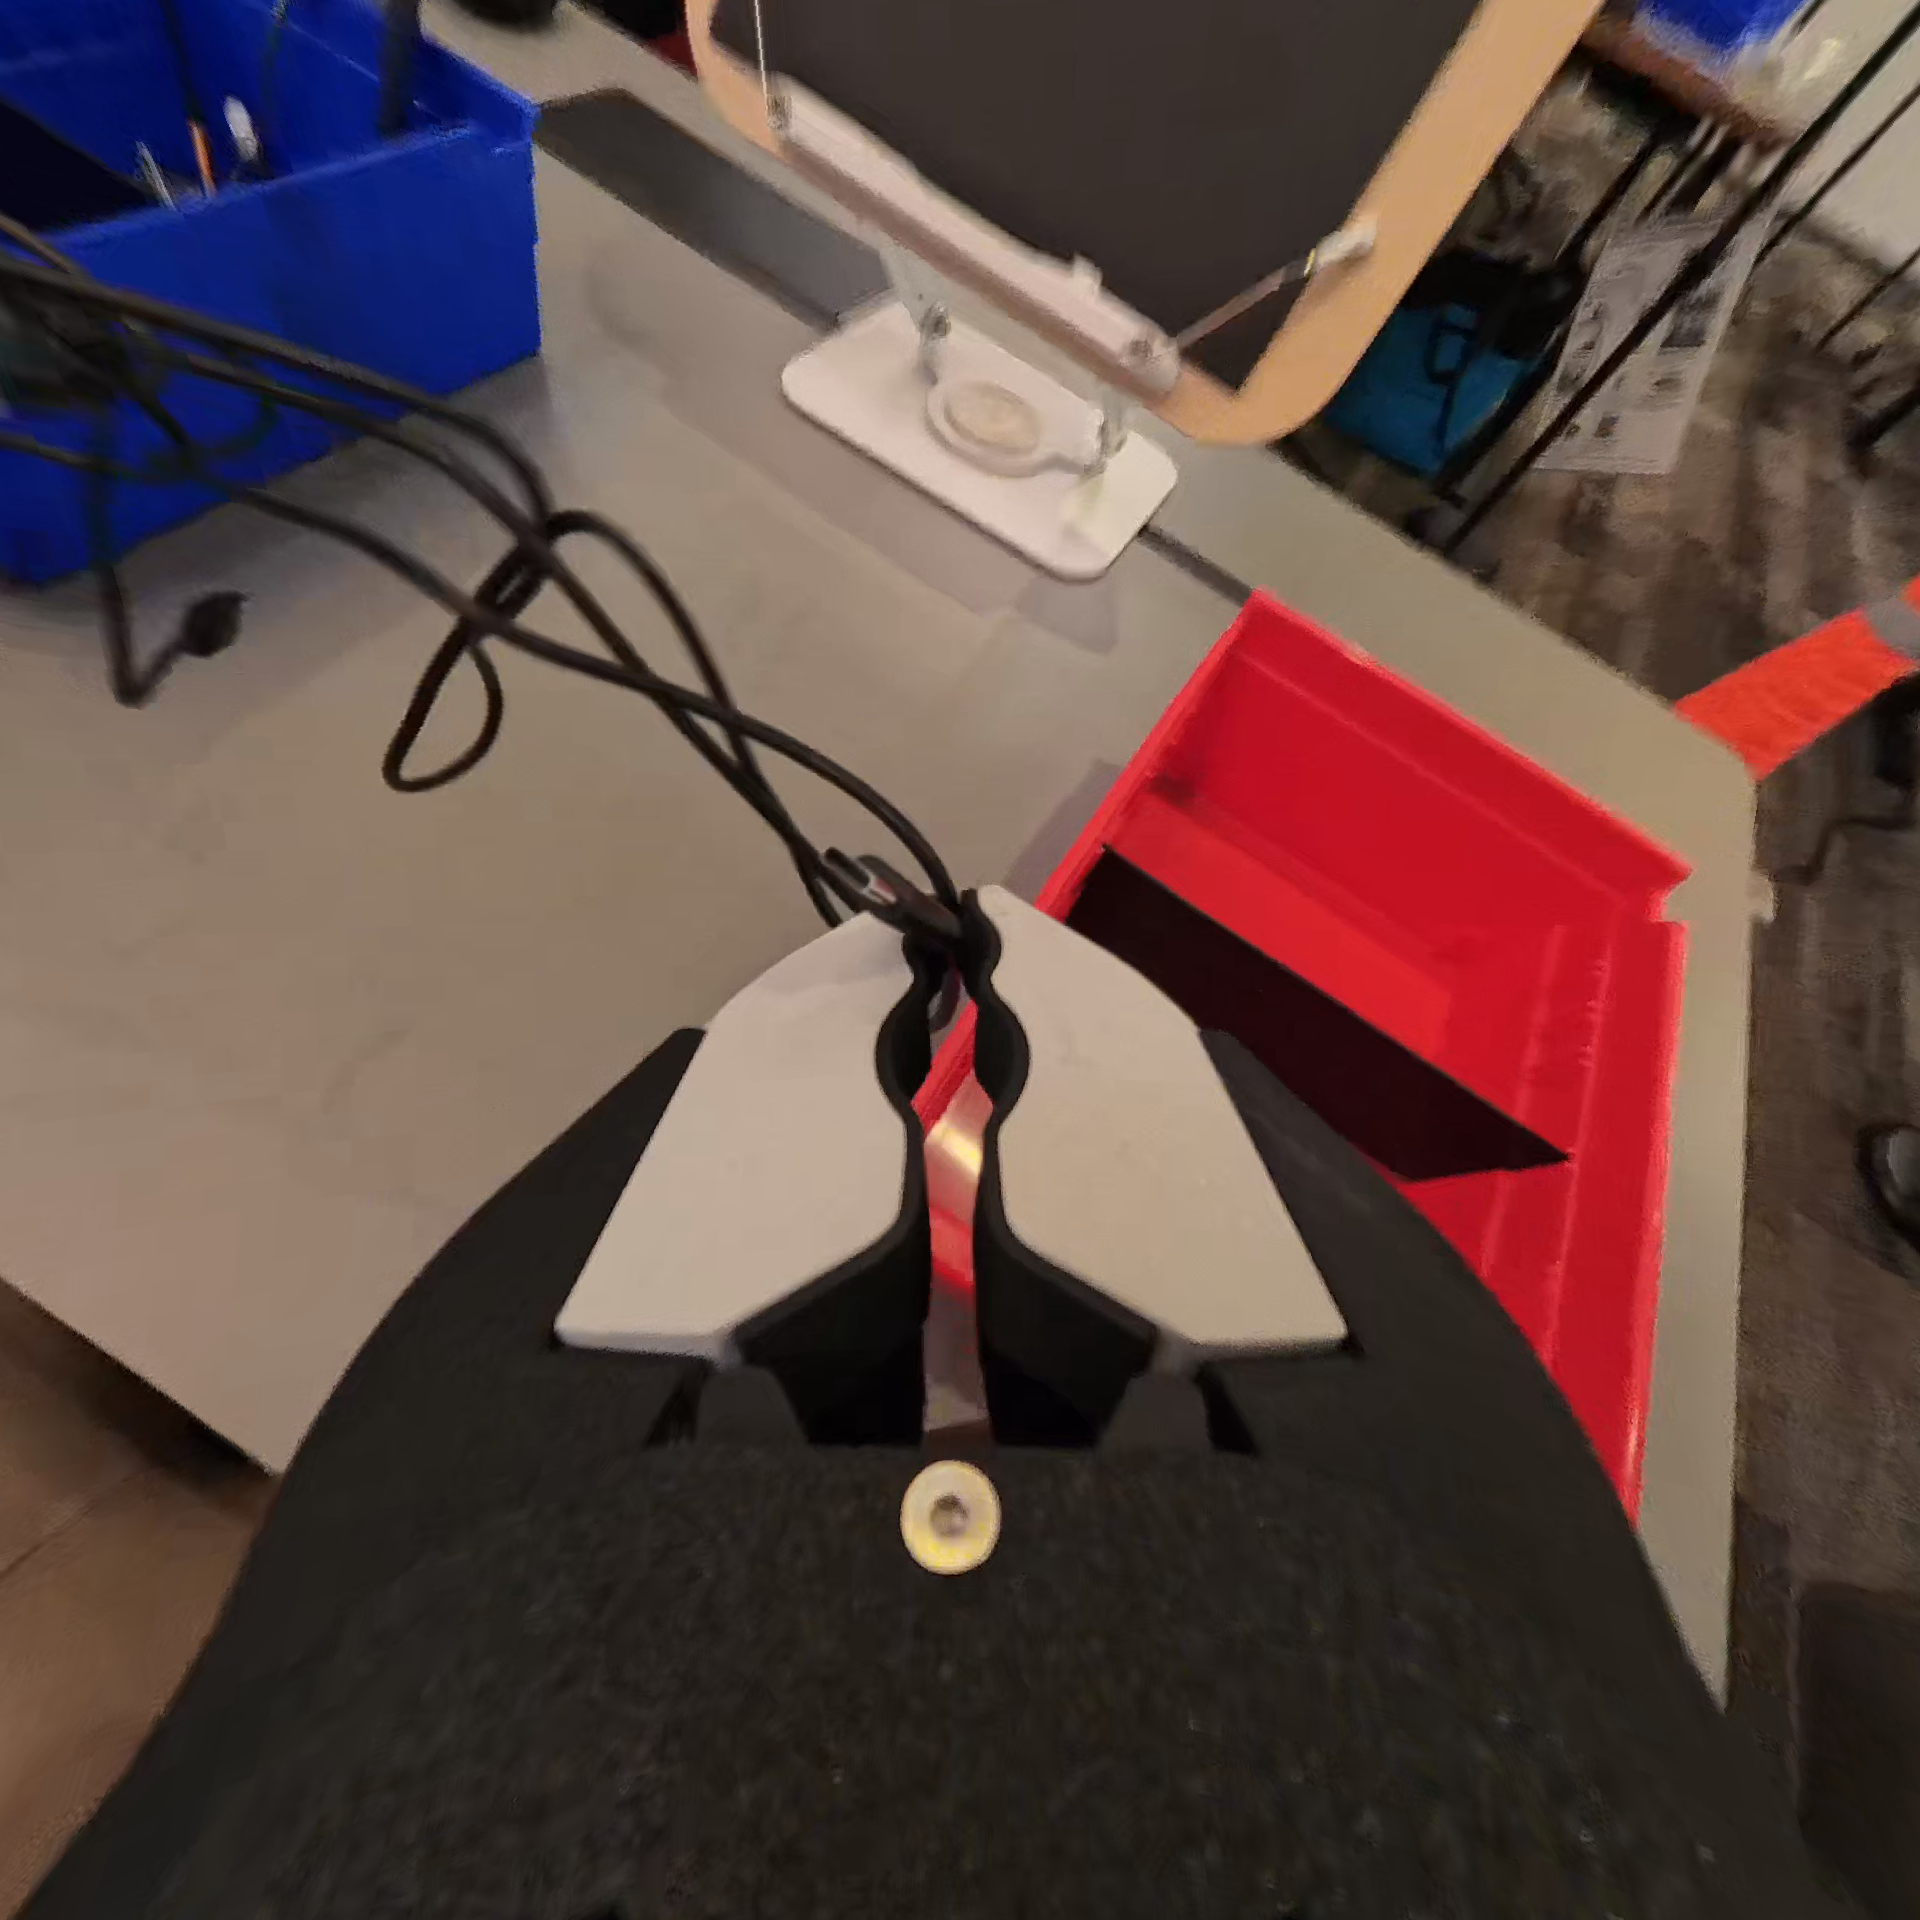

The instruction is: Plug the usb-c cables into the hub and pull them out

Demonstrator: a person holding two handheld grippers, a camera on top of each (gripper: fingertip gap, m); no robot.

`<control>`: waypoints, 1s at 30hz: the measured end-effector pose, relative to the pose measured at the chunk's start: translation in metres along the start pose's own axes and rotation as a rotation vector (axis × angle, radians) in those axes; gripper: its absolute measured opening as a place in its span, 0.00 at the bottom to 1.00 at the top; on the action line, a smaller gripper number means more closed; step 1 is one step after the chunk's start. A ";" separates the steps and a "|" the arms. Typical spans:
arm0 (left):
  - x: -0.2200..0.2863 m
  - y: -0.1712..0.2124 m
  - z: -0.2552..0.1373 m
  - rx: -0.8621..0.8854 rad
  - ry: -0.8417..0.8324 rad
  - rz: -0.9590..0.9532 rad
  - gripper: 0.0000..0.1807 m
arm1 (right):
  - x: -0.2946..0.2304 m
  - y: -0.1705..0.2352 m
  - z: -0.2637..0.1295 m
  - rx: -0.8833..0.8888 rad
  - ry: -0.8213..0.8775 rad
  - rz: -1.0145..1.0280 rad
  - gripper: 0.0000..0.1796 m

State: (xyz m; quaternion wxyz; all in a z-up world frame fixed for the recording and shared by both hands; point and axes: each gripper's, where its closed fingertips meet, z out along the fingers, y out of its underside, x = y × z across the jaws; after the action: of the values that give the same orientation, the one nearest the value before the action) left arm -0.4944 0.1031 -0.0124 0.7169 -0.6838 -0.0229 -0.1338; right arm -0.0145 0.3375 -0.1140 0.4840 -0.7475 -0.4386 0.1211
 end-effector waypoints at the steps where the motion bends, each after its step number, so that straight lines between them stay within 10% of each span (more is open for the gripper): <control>1: 0.009 0.007 0.009 -0.058 0.009 0.022 0.05 | -0.004 0.004 0.002 -0.021 -0.012 0.007 0.01; 6: 0.120 0.022 0.049 -0.109 0.377 0.077 0.05 | -0.072 0.027 0.031 -0.138 -0.190 -0.132 0.02; 9: 0.161 0.040 0.066 -0.169 0.461 0.115 0.05 | -0.094 0.045 0.048 -0.210 -0.217 -0.203 0.20; 17: 0.180 0.027 0.063 -0.135 0.506 0.108 0.05 | -0.147 0.021 0.053 -0.089 -0.489 -0.088 0.25; 24: 0.198 0.022 0.081 -0.188 0.555 0.145 0.05 | -0.166 0.010 0.143 -0.146 -0.498 0.146 0.28; 30: 0.162 -0.016 0.074 -0.151 0.366 0.215 0.05 | -0.128 0.037 0.170 -0.263 -0.326 0.046 0.03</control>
State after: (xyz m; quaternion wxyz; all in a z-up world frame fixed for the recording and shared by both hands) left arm -0.3304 0.1495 0.0427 0.6660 -0.6984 0.1905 -0.1799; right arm -0.1722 0.3380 -0.2611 0.3022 -0.7844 -0.5061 0.1931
